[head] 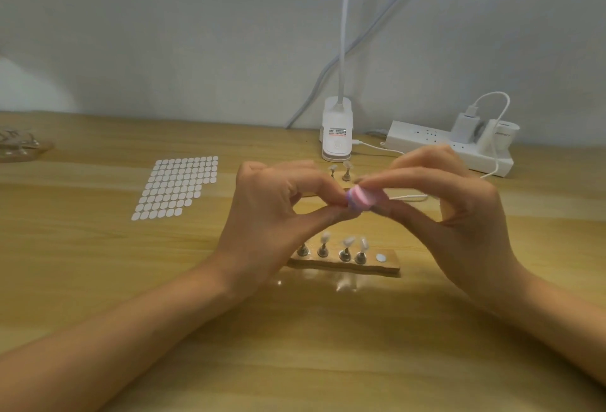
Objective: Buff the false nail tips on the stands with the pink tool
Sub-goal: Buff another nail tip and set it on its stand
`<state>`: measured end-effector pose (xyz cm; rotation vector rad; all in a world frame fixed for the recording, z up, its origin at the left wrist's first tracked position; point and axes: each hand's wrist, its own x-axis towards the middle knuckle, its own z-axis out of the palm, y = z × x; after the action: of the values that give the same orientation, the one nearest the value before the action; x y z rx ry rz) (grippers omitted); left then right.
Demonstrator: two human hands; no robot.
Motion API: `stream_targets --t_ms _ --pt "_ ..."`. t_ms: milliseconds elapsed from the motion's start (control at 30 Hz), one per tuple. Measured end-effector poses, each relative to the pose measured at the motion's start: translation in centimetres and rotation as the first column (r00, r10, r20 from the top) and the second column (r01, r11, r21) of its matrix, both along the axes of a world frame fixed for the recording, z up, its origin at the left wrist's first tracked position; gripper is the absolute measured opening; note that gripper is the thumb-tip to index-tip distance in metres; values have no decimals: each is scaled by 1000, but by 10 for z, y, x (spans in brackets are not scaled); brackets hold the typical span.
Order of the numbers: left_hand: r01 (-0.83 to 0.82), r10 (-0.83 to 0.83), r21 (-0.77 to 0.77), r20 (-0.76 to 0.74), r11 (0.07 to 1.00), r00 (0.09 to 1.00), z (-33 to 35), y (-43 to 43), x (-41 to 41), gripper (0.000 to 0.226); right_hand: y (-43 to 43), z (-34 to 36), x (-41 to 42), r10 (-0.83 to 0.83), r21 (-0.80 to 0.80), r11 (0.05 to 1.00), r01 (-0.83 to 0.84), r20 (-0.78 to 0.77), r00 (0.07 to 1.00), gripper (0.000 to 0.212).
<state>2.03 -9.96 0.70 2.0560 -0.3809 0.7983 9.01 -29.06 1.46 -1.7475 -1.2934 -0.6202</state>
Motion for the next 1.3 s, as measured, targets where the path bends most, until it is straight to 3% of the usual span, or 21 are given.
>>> stream_targets --t_ms 100,233,333,467,533,633,767,967,1033,1067,1133,1200,1300 --pt "7 -7 12 -16 1000 1000 -1 -1 -1 22 2 -2 -5 42 -33 999 -38 106 994 23" --pt "5 -5 -10 5 1000 1000 2 -2 -1 14 -1 1 -3 25 14 1000 -25 18 1000 24" --pt "25 -26 -24 -27 999 999 -1 -3 -1 8 3 -5 -13 109 -74 992 -102 108 988 19" --pt "37 -36 -15 21 999 999 3 -3 0 10 -2 7 -4 108 74 991 -108 7 994 17" --pt "39 -39 -20 30 999 999 3 -3 0 7 -1 2 -5 107 52 993 -105 -34 994 15" --pt "28 -28 -22 0 999 1000 -1 -3 -1 10 2 -9 -6 54 -4 999 -54 26 998 13" --pt "9 -10 -63 -18 998 1000 -1 1 -1 7 -7 -6 10 -2 77 997 3 -22 1000 21" --pt "-34 32 -26 -76 999 997 -5 2 -1 7 -10 -6 20 -26 -46 999 20 -143 989 14" --pt "-27 25 -26 -83 999 996 -5 2 -2 7 -16 10 25 -18 -176 984 -23 -230 973 15" --pt "-20 17 -29 -86 999 996 -5 1 -3 7 -21 22 29 -13 -299 952 -72 -272 962 15" --pt "1 -4 -35 -91 999 996 -4 1 -3 6 -36 52 36 -53 -583 797 -154 -322 945 15" --pt "18 -23 -53 -98 998 995 -4 0 -3 7 -49 74 32 -148 -785 581 -214 -360 921 36" --pt "24 -31 -67 -110 997 993 -4 -1 -3 9 -58 68 10 -354 -930 267 -252 -338 872 71"
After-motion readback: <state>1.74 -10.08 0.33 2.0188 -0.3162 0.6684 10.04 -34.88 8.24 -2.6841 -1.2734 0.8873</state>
